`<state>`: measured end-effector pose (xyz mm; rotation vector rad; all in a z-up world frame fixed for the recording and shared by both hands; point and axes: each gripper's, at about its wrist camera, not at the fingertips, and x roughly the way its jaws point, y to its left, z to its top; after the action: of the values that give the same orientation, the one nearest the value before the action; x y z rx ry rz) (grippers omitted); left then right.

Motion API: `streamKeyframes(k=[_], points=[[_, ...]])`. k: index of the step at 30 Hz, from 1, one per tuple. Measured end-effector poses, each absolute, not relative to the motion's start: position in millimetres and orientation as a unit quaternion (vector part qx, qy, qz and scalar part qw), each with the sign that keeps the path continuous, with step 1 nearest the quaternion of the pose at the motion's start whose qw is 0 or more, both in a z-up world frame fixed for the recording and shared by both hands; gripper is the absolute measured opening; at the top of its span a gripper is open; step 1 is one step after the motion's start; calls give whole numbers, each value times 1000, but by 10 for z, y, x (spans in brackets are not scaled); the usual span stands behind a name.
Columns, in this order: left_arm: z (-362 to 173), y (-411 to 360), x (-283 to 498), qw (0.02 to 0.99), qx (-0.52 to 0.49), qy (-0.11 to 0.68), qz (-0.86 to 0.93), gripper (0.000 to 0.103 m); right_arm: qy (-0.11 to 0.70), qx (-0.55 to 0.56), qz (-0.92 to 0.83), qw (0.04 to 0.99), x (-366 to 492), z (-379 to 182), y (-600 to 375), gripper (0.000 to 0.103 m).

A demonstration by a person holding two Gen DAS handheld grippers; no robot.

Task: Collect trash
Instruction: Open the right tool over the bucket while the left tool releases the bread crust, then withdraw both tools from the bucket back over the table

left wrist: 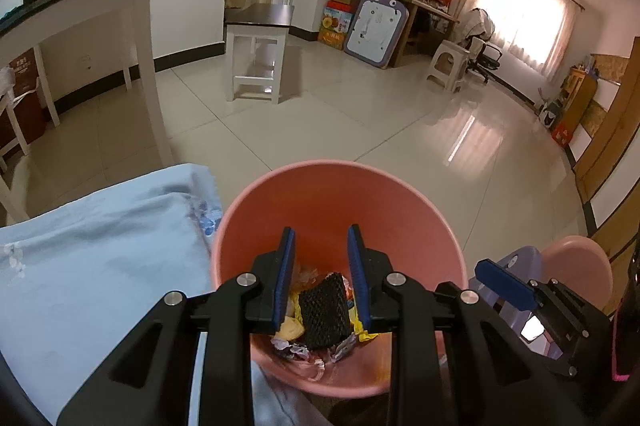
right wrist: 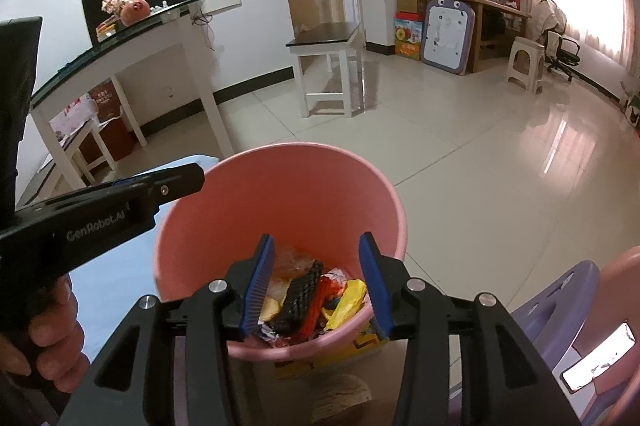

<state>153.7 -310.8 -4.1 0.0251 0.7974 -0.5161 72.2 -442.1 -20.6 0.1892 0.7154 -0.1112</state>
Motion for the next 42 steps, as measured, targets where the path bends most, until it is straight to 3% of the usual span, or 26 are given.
streamKeyframes(k=[25,42], points=[[327,-2858,985,905,10,346,-249,27,309,96,-27,946,-88,252,-3970,58],[406,-2666,781,916,12,323,-238,27,290,97,0,952,-330,363,-3708,59]])
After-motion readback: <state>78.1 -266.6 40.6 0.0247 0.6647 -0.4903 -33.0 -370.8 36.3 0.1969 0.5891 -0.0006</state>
